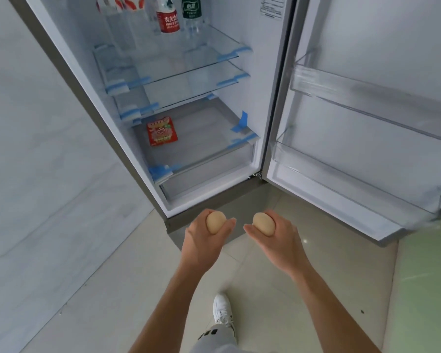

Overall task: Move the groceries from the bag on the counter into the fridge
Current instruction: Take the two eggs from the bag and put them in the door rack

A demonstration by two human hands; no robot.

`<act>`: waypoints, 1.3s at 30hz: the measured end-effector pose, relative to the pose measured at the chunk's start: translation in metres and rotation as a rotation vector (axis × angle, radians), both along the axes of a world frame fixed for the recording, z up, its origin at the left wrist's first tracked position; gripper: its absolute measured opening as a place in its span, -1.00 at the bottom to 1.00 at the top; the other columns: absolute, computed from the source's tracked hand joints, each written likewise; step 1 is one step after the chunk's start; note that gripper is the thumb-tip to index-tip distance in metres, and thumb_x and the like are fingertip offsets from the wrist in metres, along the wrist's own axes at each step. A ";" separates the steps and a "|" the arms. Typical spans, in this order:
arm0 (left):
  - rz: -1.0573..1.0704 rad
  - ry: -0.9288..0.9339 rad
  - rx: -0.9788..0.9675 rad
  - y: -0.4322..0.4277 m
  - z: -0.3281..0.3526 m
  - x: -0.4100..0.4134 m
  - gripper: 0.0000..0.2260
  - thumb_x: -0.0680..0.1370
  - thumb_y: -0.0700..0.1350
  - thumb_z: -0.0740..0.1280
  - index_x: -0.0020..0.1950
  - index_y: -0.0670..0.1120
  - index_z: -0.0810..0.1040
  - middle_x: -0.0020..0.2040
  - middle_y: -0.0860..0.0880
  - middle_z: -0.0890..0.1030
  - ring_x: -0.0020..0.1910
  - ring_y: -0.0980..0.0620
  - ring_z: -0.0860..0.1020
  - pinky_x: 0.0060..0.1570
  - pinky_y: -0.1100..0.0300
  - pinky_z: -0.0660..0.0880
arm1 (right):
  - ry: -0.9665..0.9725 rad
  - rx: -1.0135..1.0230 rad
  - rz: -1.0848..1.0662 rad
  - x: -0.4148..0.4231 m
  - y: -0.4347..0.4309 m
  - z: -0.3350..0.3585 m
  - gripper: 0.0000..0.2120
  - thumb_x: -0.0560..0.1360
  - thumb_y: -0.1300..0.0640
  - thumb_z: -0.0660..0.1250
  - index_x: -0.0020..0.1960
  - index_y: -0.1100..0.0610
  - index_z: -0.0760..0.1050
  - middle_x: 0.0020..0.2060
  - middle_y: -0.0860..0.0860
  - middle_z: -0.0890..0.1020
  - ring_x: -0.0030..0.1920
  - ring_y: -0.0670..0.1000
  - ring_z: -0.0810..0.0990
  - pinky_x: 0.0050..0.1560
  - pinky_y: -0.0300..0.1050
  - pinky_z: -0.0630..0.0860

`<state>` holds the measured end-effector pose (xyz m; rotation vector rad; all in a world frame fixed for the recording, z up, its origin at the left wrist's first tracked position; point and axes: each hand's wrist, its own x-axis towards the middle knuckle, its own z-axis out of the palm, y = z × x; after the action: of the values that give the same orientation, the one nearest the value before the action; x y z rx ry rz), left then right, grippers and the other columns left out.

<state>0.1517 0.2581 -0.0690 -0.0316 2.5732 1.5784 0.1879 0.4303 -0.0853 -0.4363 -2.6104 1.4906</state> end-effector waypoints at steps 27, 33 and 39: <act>-0.098 0.125 0.033 0.083 0.030 -0.192 -0.79 0.45 0.10 0.47 -0.16 0.04 0.51 -0.30 0.08 0.53 -0.34 0.12 0.50 -0.34 0.28 0.48 | 0.103 0.010 -0.071 -0.184 0.071 0.043 -0.75 0.42 -0.14 0.48 -0.15 -0.03 0.47 -0.30 -0.08 0.59 -0.26 -0.07 0.56 -0.27 -0.24 0.48; -0.282 0.192 0.122 0.141 0.059 -0.191 -0.81 0.46 0.02 0.48 -0.15 -0.03 0.53 -0.28 0.01 0.55 -0.36 0.17 0.49 -0.37 0.37 0.45 | 0.226 0.031 -0.202 -0.155 0.112 0.091 -0.75 0.41 -0.04 0.52 -0.18 0.00 0.45 -0.37 -0.11 0.54 -0.33 -0.14 0.52 -0.35 -0.40 0.40; -0.428 0.292 0.229 0.194 0.119 -0.193 -0.75 0.40 0.15 0.43 -0.15 -0.01 0.55 -0.28 -0.01 0.60 -0.30 0.02 0.55 -0.32 0.27 0.51 | 0.339 0.094 -0.348 -0.129 0.147 0.150 -0.76 0.40 -0.05 0.51 -0.18 -0.01 0.47 -0.30 -0.12 0.57 -0.32 -0.09 0.51 -0.34 -0.39 0.39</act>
<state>-0.0414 0.4520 0.0497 0.7674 2.3446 1.7867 0.0587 0.5769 0.0648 -0.5415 -2.1964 1.2042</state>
